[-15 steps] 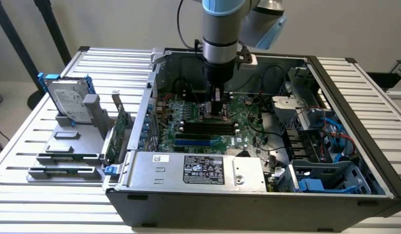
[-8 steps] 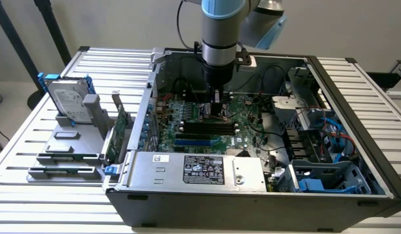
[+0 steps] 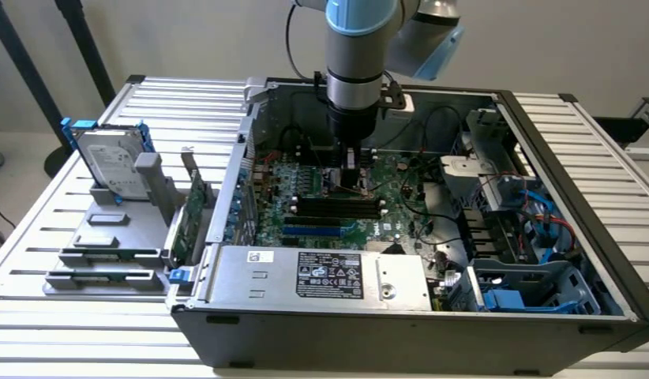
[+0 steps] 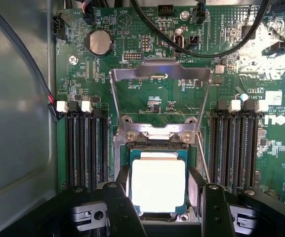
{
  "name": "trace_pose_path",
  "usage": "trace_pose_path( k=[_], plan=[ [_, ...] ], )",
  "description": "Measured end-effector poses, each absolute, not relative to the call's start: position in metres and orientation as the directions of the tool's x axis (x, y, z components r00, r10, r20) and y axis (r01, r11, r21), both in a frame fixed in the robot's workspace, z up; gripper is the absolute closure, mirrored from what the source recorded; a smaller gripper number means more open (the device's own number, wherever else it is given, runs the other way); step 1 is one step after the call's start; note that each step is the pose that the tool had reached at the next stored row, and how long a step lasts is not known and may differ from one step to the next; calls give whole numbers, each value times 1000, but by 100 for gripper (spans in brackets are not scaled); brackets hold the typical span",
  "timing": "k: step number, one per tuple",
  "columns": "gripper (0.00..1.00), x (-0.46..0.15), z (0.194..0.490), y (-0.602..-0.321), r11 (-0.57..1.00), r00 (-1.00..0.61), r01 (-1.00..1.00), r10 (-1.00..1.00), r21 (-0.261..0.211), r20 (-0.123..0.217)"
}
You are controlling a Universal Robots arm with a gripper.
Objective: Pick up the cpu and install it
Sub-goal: 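Place the cpu into insertion slot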
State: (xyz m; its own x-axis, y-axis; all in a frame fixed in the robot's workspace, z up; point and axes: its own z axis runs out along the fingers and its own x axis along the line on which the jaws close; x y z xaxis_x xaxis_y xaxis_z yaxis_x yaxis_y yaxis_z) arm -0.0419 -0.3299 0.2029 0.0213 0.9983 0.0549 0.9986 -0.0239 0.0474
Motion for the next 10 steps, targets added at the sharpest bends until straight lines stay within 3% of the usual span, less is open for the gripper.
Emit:
trace_pose_path(
  k=[10],
  plan=[
    [45,-42,198,-329,-24,21,999,998,44,54]
  ],
)
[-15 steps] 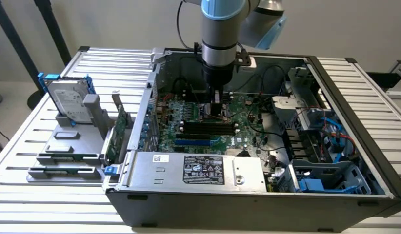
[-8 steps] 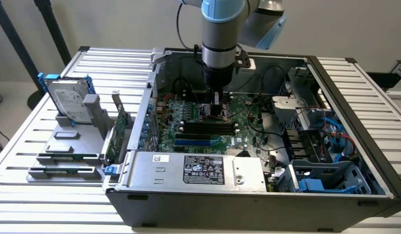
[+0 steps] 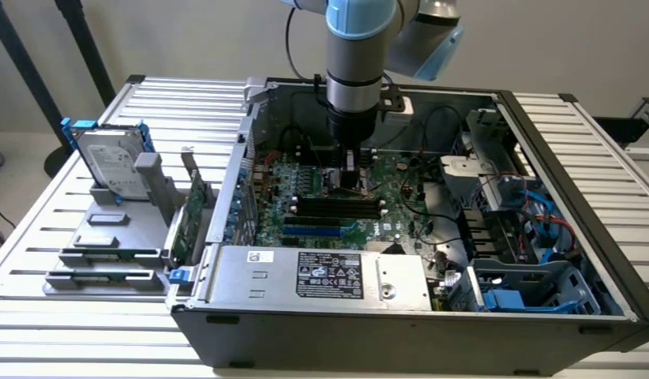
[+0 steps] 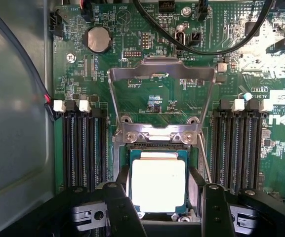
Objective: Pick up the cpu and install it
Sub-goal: 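Place the cpu into insertion slot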
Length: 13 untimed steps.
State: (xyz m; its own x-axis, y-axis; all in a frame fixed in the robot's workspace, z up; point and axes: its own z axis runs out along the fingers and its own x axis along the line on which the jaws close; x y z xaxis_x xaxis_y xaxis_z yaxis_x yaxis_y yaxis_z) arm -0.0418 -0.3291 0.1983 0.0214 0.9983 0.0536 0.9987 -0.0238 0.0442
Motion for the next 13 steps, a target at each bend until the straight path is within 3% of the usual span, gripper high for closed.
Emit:
trace_pose_path(
  k=[13],
  plan=[
    [45,-40,197,-328,-24,22,999,998,35,51]
  ],
)
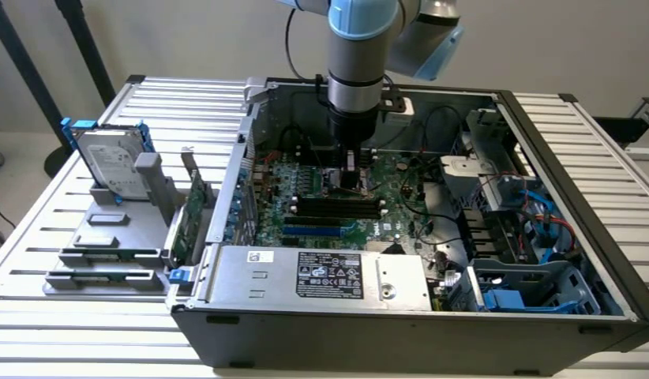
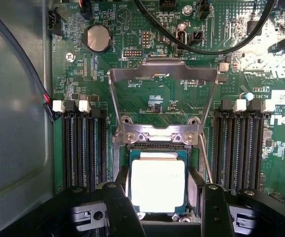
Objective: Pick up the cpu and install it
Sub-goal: 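Place the cpu into insertion slot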
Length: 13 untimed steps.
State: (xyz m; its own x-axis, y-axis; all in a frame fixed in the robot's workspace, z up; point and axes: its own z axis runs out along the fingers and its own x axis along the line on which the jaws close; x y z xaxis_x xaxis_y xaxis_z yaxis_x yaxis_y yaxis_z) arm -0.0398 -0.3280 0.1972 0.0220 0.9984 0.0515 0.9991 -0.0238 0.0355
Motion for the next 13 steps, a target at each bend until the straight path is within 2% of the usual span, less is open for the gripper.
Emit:
trace_pose_path(
  k=[13],
  plan=[
    [45,-39,196,-328,-24,22,999,998,35,51]
  ],
)
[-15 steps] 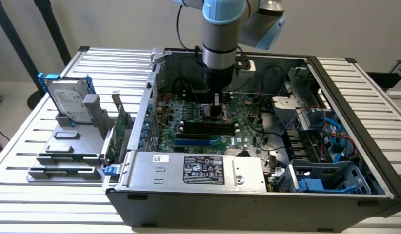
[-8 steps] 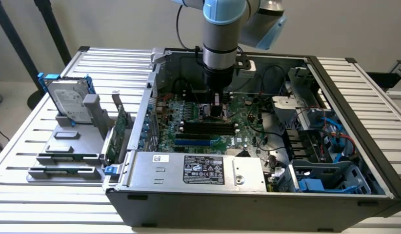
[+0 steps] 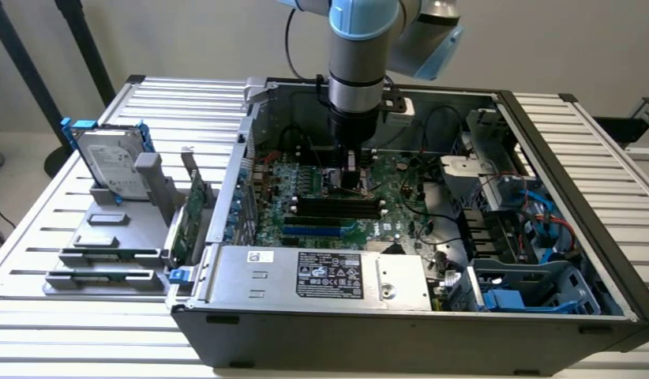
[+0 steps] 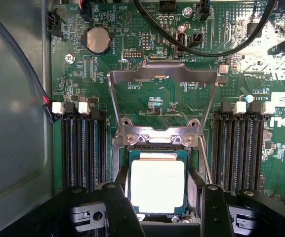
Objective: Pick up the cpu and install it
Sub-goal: 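Place the cpu into insertion slot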
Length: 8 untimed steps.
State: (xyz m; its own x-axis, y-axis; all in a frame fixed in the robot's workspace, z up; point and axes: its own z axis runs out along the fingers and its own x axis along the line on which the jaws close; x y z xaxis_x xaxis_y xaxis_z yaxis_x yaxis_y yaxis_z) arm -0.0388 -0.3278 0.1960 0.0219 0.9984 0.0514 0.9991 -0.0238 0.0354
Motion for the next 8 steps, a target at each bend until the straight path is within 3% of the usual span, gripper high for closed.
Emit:
trace_pose_path(
  k=[8],
  plan=[
    [45,-39,195,-328,-24,22,999,998,35,51]
  ],
)
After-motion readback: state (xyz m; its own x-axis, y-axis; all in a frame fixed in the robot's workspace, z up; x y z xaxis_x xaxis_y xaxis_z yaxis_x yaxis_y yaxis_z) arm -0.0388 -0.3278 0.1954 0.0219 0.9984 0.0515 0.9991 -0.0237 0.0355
